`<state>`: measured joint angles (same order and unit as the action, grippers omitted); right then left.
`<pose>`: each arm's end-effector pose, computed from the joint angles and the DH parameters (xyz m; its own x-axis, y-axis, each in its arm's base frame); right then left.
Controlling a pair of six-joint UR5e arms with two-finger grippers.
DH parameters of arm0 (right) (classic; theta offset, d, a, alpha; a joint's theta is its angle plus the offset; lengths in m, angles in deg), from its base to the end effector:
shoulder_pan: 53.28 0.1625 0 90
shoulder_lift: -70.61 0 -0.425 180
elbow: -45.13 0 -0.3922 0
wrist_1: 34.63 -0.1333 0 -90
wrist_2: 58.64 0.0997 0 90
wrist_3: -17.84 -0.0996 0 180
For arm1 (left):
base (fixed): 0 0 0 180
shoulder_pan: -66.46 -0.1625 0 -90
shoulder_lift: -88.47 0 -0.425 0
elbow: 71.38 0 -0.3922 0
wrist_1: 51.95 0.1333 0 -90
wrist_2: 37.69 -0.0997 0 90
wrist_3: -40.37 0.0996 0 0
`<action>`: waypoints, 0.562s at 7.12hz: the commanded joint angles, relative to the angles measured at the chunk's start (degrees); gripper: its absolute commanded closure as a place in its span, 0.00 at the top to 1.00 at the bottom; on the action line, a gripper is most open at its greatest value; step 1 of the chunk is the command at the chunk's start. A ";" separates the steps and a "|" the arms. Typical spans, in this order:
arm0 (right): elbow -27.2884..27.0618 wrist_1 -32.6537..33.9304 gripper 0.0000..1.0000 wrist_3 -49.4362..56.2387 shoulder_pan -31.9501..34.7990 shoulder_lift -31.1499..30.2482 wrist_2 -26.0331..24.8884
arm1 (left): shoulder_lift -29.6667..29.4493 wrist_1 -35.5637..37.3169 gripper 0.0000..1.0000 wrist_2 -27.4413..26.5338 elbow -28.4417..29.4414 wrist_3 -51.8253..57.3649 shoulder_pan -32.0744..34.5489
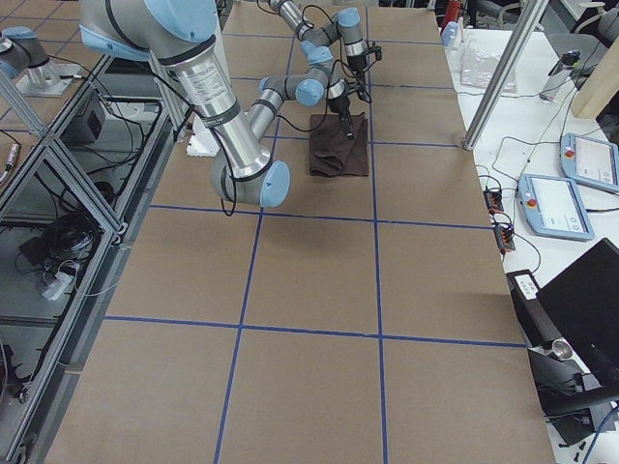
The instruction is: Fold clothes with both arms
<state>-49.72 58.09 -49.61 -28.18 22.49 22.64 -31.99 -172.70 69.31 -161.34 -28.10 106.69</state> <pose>-0.5643 -0.4282 0.1949 0.7989 -0.0444 0.5998 -0.2256 0.9024 0.3671 0.4558 -0.5221 0.2888 0.4974 0.0389 -0.8667 0.2575 0.9473 0.1904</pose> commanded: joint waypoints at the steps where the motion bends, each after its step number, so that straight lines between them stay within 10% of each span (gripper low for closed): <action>1: -0.06 5.17 0.87 0.20 -6.79 -0.05 -8.20 | 0.58 -0.01 1.00 0.75 -0.83 1.06 0.47; 4: 0.29 7.65 0.77 7.32 -9.18 -0.75 -10.87 | 0.84 -0.01 1.00 0.75 -1.09 0.88 0.55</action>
<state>-49.61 64.98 -44.93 -36.40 21.83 12.49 -31.26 -172.71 70.05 -162.39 -27.13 107.18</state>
